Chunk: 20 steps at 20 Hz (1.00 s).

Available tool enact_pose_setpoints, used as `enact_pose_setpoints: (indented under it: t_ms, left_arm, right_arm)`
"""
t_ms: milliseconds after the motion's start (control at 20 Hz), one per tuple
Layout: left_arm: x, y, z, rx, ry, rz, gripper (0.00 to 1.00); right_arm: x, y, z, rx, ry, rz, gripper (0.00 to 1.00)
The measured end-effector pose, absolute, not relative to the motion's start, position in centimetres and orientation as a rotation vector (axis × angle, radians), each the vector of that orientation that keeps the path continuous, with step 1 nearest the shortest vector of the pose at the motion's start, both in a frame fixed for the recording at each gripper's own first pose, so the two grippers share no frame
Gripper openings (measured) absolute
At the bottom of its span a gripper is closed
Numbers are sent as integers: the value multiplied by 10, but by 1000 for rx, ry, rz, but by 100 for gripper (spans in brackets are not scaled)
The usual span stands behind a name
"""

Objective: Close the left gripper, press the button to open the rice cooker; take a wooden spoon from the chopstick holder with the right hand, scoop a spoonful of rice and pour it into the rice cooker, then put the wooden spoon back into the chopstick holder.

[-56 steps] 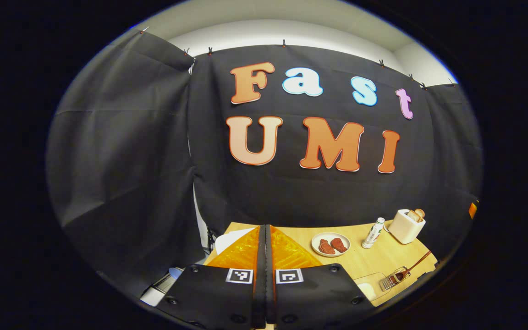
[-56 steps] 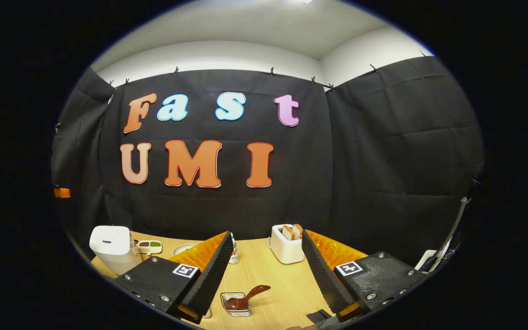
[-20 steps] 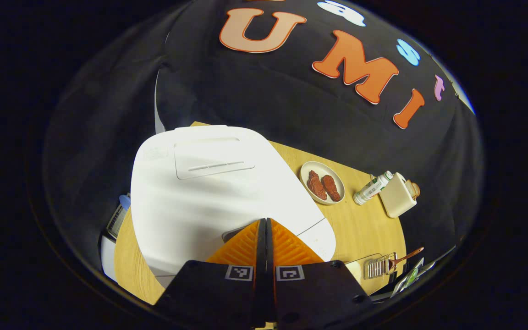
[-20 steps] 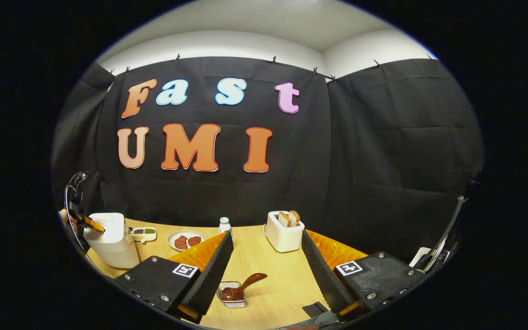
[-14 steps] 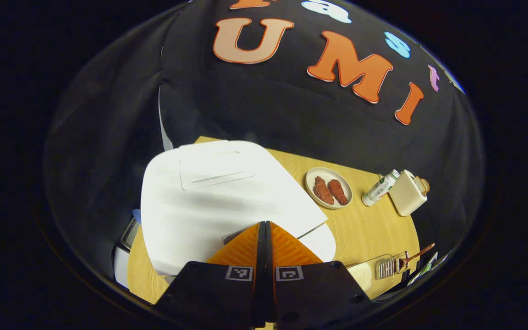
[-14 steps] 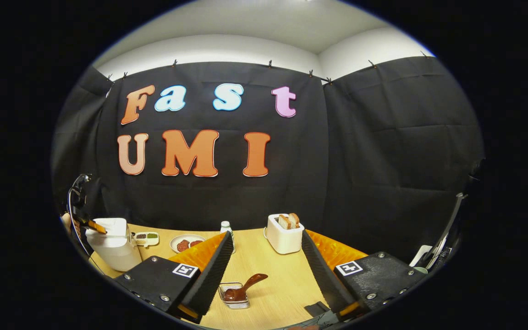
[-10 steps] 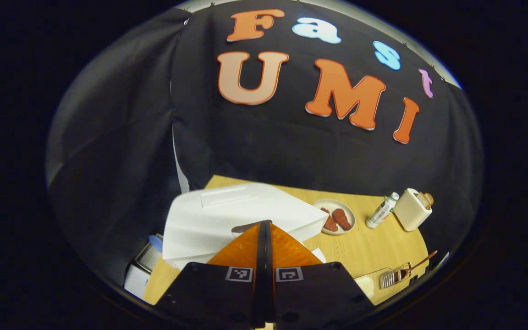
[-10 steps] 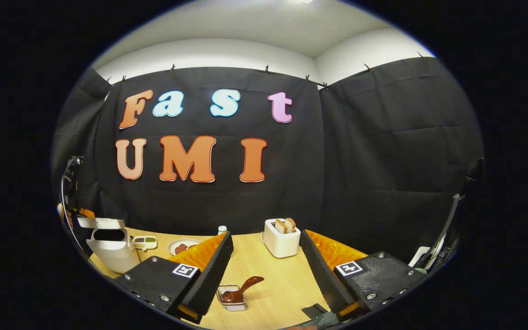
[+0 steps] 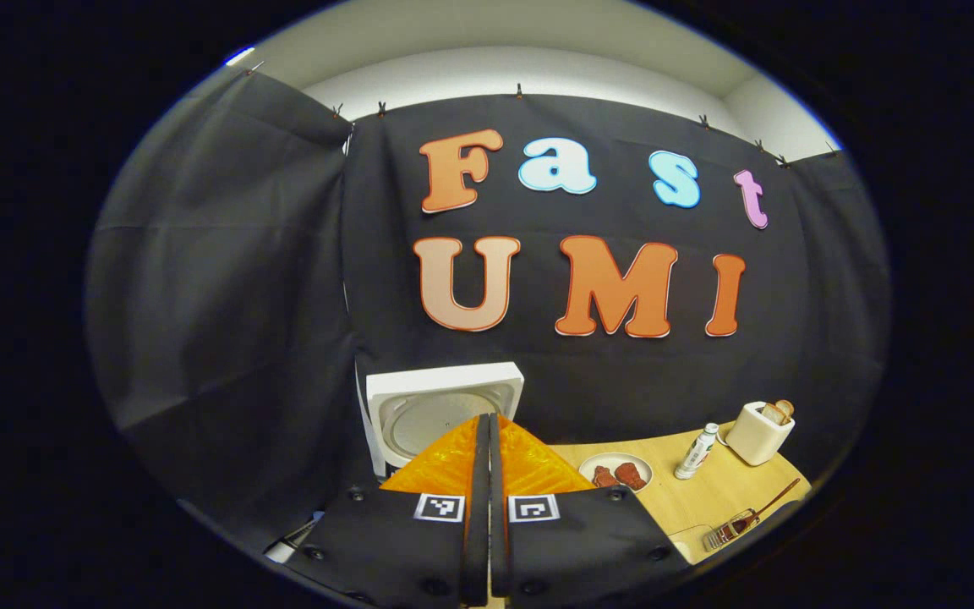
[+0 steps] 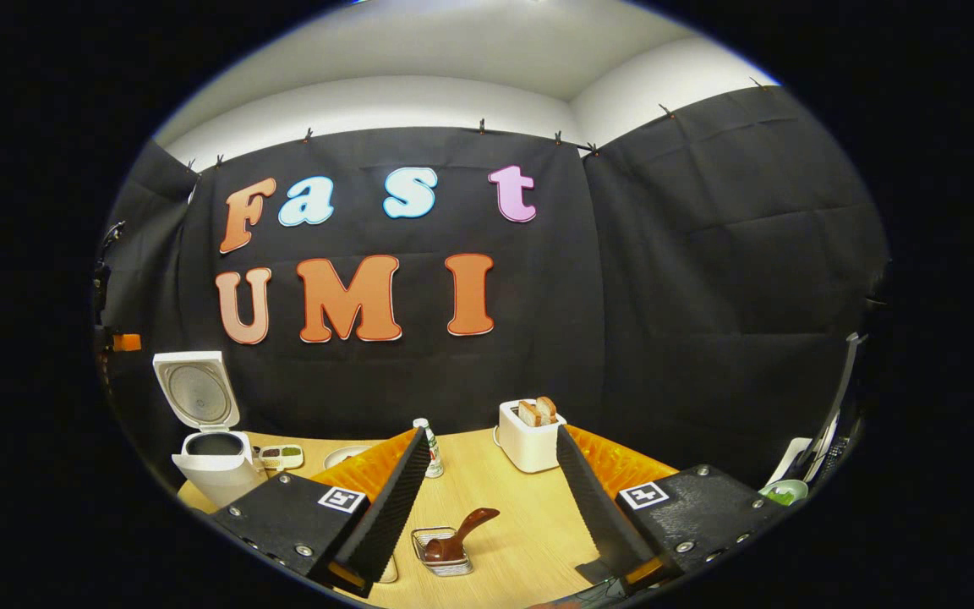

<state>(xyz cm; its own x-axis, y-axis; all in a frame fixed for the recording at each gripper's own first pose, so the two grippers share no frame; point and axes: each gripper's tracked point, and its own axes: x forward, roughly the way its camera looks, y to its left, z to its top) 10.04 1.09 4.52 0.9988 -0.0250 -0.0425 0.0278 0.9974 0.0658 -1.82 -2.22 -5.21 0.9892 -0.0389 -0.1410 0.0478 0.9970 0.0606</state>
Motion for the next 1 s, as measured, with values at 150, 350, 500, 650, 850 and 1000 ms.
enact_pose_setpoints:
  t_ms: [150, 350, 500, 650, 850, 1000]
  left_arm:
    - [86, 18, 54, 45, 16, 3, 19]
    - [72, 26, 61, 25, -2, 14, 74]
    - [65, 29, 67, 24, -21, 32, 92]
    - [54, 32, 76, 23, -47, 54, 100]
    - [41, 39, 84, 39, -72, 88, 100]
    - [33, 46, 86, 41, -76, 118, 100]
  right_arm:
    - [-12, -24, -59, 86, 145, -36, 94]
    - [2, -20, -77, 134, 169, -19, 93]
    - [16, -17, -99, 158, 202, -8, 93]
    - [30, -12, -119, 185, 233, 4, 94]
    - [46, -8, -152, 212, 284, 25, 93]
    - [59, -4, -180, 250, 322, 40, 94]
